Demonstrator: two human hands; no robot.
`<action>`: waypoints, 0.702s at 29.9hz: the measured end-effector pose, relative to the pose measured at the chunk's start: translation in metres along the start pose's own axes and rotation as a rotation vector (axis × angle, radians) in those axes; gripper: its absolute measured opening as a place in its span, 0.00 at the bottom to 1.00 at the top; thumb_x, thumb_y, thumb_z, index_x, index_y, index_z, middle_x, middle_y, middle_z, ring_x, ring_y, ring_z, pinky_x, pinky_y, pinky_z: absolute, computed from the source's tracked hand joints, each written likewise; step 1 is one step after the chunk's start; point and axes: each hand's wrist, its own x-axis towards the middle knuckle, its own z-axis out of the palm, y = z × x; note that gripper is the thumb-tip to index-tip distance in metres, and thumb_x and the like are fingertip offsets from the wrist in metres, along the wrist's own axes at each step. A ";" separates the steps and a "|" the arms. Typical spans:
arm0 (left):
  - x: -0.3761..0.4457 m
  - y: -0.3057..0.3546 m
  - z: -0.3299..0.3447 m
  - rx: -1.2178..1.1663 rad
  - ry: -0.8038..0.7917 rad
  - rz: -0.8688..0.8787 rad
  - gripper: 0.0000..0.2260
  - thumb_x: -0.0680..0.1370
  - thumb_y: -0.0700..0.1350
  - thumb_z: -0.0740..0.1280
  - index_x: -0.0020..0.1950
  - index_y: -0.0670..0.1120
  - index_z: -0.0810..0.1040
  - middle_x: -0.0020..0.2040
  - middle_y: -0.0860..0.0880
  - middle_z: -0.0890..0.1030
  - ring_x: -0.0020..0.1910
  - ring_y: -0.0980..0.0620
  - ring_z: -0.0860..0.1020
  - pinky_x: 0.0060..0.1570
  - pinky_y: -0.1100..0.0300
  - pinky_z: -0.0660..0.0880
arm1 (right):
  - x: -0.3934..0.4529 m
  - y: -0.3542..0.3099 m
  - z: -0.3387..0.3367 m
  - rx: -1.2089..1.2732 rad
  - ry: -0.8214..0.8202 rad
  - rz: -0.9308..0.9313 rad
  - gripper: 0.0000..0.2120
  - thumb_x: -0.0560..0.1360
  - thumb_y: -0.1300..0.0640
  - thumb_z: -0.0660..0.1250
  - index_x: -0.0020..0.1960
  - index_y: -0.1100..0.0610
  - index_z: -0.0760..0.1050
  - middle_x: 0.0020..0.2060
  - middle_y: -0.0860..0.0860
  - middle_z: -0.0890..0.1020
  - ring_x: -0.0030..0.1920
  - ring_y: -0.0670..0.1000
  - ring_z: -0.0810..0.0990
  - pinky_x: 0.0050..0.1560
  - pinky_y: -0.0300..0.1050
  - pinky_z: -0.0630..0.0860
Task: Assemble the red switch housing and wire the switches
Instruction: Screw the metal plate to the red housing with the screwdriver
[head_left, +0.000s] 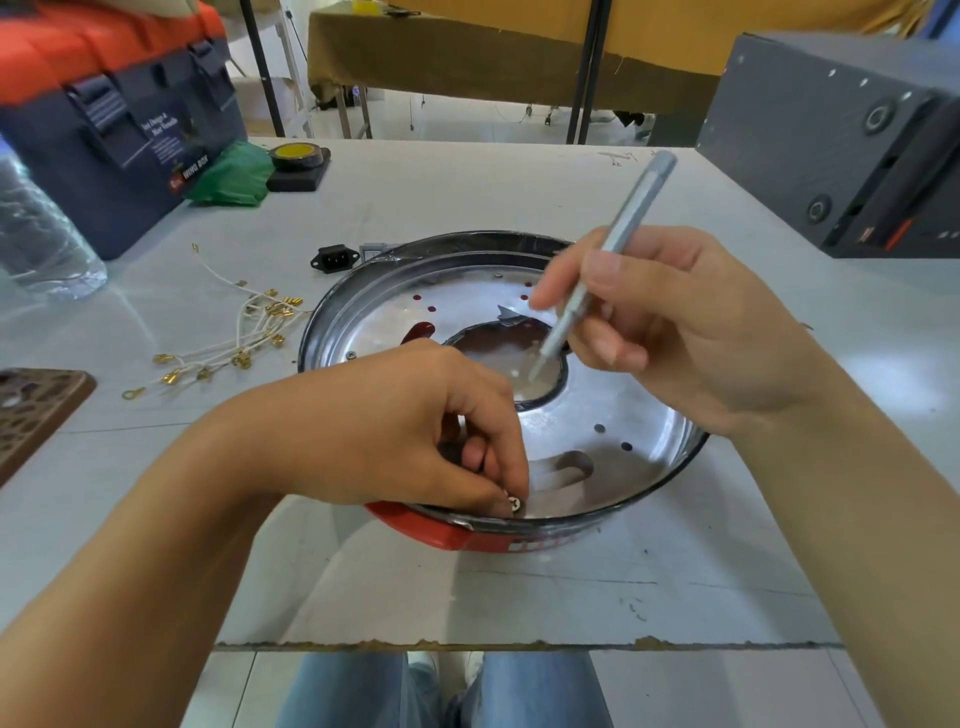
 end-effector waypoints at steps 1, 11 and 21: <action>0.000 0.000 0.000 0.005 0.004 0.002 0.05 0.70 0.43 0.75 0.43 0.53 0.85 0.40 0.53 0.79 0.41 0.51 0.78 0.42 0.59 0.76 | -0.002 0.000 0.000 -0.034 -0.015 -0.006 0.07 0.72 0.60 0.66 0.40 0.58 0.83 0.25 0.46 0.77 0.24 0.42 0.70 0.27 0.35 0.62; 0.002 0.001 0.000 0.027 0.012 -0.006 0.04 0.70 0.44 0.75 0.42 0.52 0.85 0.37 0.54 0.78 0.39 0.51 0.77 0.39 0.68 0.71 | -0.007 -0.004 0.008 -0.323 -0.161 0.052 0.05 0.70 0.67 0.66 0.38 0.59 0.75 0.29 0.49 0.77 0.28 0.43 0.75 0.29 0.33 0.70; 0.003 0.000 -0.001 0.027 -0.021 0.009 0.02 0.71 0.43 0.75 0.41 0.50 0.83 0.35 0.56 0.75 0.37 0.53 0.76 0.39 0.70 0.68 | -0.008 -0.008 0.013 -0.455 -0.329 0.124 0.03 0.71 0.67 0.69 0.40 0.61 0.78 0.33 0.49 0.81 0.33 0.40 0.78 0.40 0.33 0.73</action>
